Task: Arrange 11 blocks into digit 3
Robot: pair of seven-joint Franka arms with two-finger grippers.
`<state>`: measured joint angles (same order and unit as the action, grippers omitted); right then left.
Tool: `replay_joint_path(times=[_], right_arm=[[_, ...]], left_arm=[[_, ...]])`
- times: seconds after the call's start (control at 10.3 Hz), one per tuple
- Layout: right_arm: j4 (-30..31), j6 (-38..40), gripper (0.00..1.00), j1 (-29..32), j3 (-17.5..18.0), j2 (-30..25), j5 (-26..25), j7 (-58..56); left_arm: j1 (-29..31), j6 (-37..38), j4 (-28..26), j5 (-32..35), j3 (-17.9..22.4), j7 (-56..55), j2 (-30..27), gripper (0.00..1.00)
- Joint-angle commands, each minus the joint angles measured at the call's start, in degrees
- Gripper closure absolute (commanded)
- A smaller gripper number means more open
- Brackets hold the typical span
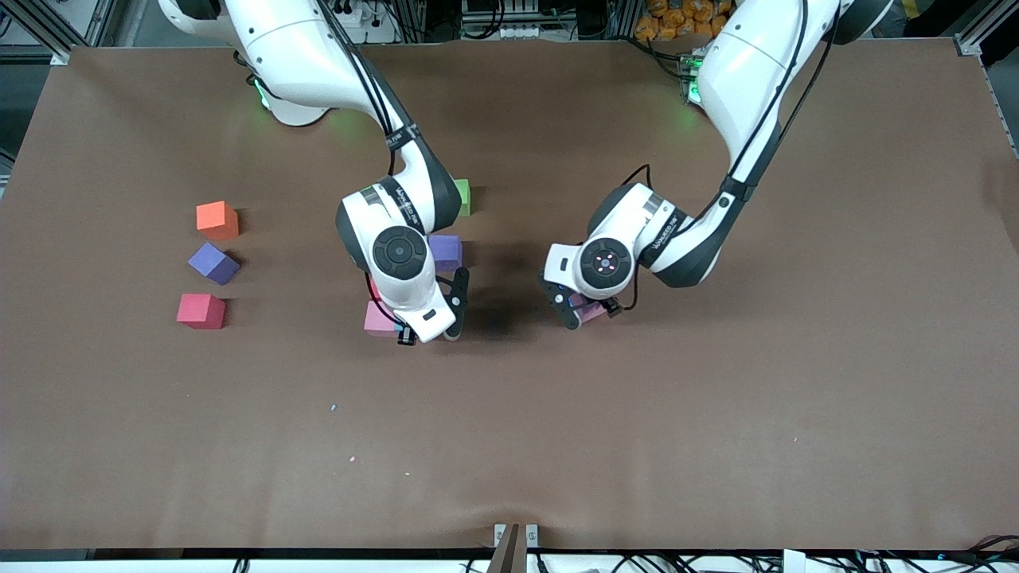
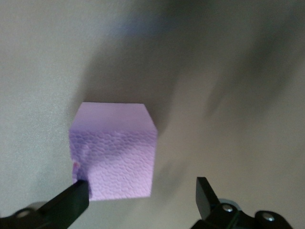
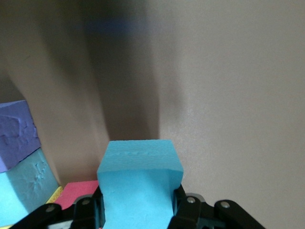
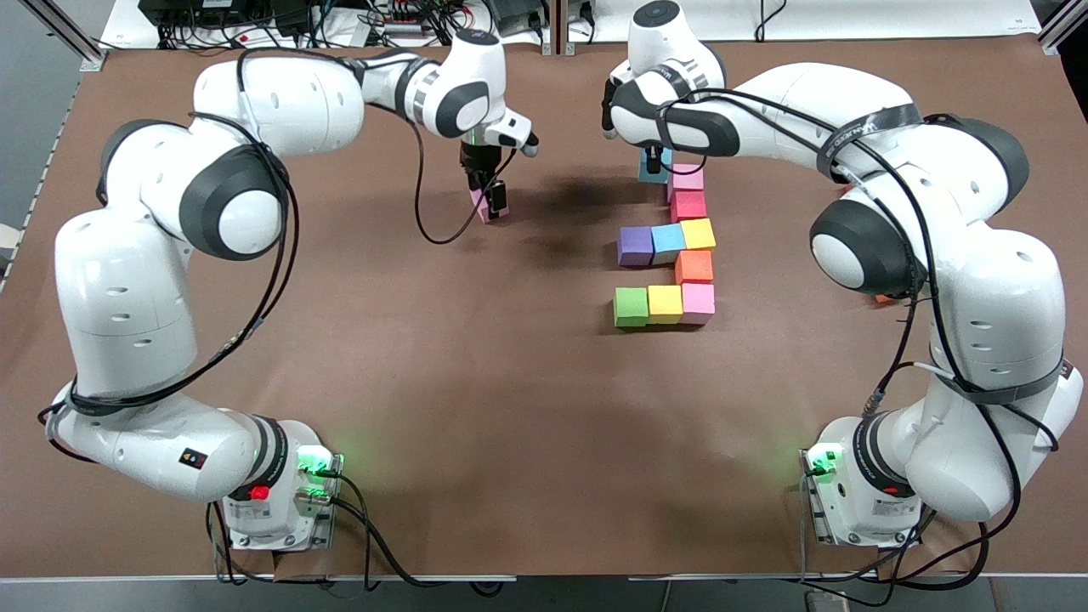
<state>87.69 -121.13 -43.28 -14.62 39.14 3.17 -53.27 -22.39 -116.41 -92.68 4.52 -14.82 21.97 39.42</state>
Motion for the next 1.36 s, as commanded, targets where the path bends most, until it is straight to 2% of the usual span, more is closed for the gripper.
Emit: replay_joint_path(times=[0.0, 0.48, 0.97, 1.26], right_arm=[[-1.29, -1.12, 0.83, 0.13, -0.14, 1.55, 0.79, -0.96], [2.39, -6.74, 0.83, -0.13, -0.14, 2.34, 0.26, -1.84], [5.74, -9.21, 0.83, 0.13, -0.14, 2.08, 0.26, -3.86], [6.62, -9.3, 0.83, 0.04, -0.14, 1.73, 0.26, -3.95]], left_arm=[[0.95, -3.01, -4.16, 0.92, -0.65, 0.26, -2.07, 0.0], [1.91, -4.09, -3.65, 0.4, -0.65, 0.62, -2.25, 0.0], [1.92, 1.35, -0.93, -2.06, -0.83, 0.71, -3.92, 0.0], [1.74, 1.72, -0.48, -1.89, -0.74, 0.88, -3.13, 0.0]])
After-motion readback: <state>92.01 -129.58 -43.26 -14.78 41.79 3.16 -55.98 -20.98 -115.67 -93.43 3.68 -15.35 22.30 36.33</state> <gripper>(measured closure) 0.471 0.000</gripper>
